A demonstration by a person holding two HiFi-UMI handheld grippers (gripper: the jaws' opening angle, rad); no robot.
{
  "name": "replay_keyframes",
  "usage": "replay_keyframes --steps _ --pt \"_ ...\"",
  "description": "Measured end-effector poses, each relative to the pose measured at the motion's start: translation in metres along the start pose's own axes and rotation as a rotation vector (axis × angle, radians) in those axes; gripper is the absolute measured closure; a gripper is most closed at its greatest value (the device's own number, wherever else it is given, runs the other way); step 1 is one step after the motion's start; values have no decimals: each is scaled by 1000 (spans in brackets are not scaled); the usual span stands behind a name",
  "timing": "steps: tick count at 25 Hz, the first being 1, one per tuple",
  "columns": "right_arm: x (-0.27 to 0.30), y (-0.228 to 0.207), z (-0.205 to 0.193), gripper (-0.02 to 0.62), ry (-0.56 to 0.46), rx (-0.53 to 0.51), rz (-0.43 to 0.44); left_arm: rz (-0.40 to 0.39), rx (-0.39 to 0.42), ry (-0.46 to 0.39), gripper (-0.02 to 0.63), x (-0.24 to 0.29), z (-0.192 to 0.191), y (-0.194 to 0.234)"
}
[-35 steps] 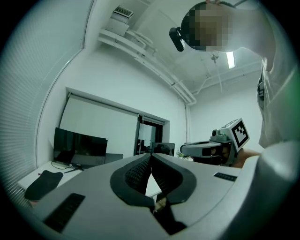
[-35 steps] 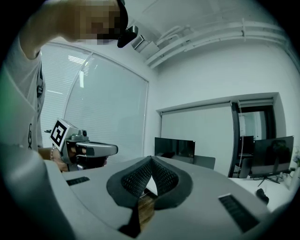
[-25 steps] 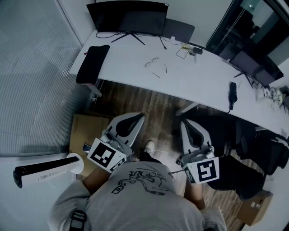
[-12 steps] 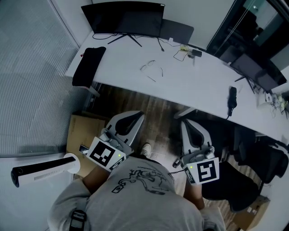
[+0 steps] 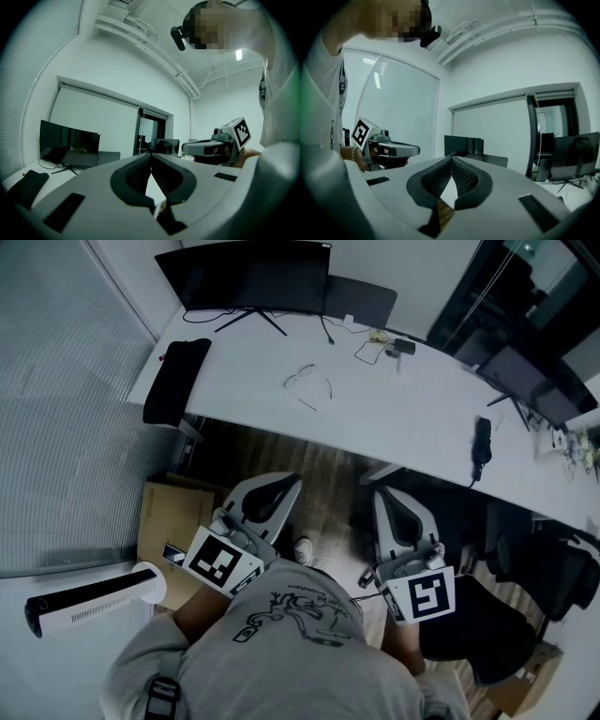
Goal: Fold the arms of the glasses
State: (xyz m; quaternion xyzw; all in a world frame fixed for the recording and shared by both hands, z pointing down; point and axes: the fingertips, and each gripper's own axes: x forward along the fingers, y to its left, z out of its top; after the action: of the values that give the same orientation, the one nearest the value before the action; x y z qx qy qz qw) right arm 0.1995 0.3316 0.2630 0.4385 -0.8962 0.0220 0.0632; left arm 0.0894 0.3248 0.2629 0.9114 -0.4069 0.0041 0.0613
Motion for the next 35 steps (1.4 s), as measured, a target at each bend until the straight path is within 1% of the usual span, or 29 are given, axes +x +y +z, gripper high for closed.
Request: replay_keyframes --steps 7,15,27,35 --pt "34 -9 -6 586 8 7 12 4 -4 5 584 18 -5 30" --pt "96 -31 -1 586 21 -8 20 22 -6 3 584 50 1 91" --pt "205 -68 26 586 42 -34 14 -13 4 6 584 113 28 191" --pt "275 -89 39 586 41 -45 -5 -35 2 8 584 151 37 257"
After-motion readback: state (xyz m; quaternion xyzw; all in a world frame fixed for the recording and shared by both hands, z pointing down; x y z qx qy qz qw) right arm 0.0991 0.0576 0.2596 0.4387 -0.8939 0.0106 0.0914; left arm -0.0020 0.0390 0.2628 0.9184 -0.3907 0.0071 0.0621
